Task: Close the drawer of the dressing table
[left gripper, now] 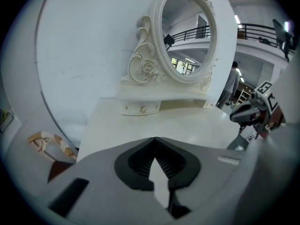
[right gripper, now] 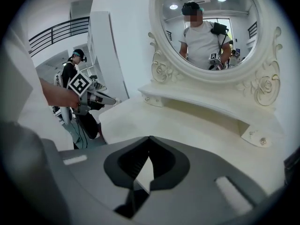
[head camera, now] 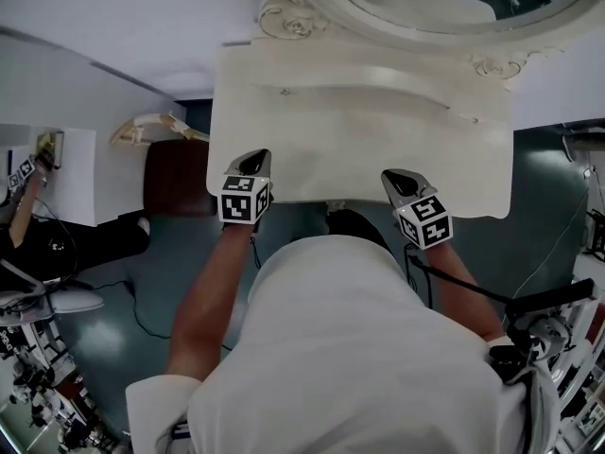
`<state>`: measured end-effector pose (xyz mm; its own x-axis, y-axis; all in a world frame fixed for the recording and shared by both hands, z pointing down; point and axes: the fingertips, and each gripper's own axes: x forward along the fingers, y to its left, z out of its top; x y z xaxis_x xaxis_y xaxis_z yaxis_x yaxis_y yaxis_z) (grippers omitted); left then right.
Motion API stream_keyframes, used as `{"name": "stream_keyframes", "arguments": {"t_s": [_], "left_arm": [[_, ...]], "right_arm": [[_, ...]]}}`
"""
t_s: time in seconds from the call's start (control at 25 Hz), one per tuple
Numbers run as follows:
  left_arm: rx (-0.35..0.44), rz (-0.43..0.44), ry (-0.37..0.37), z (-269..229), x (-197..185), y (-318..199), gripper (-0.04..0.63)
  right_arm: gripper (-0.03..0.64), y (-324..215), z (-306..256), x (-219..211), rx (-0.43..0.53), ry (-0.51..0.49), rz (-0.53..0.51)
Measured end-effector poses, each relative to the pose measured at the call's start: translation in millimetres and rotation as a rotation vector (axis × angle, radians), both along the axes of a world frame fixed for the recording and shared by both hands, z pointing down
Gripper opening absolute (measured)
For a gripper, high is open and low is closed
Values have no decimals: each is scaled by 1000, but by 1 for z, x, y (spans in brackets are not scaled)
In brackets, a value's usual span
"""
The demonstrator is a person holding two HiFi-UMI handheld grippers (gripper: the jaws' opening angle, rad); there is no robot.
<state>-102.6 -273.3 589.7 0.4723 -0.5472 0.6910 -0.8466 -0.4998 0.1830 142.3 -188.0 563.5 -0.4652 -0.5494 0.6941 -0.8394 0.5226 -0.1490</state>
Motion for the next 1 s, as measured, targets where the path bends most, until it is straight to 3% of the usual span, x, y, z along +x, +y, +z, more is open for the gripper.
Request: {"name": "stream_keyframes", "arguments": {"t_s": [0.36,0.56,1.0], "left_arm": [[-8,120,119,-23,-31,105,3],[-3,172,169,-41,-34,176,3],[12,233,174,-54,-61,265,3]], "right_arm": [[2,64,-1,-65,26,9,11],[2,121,-12,-80,53,10,20],[1,191,-16,-125,62,25,-23]]}}
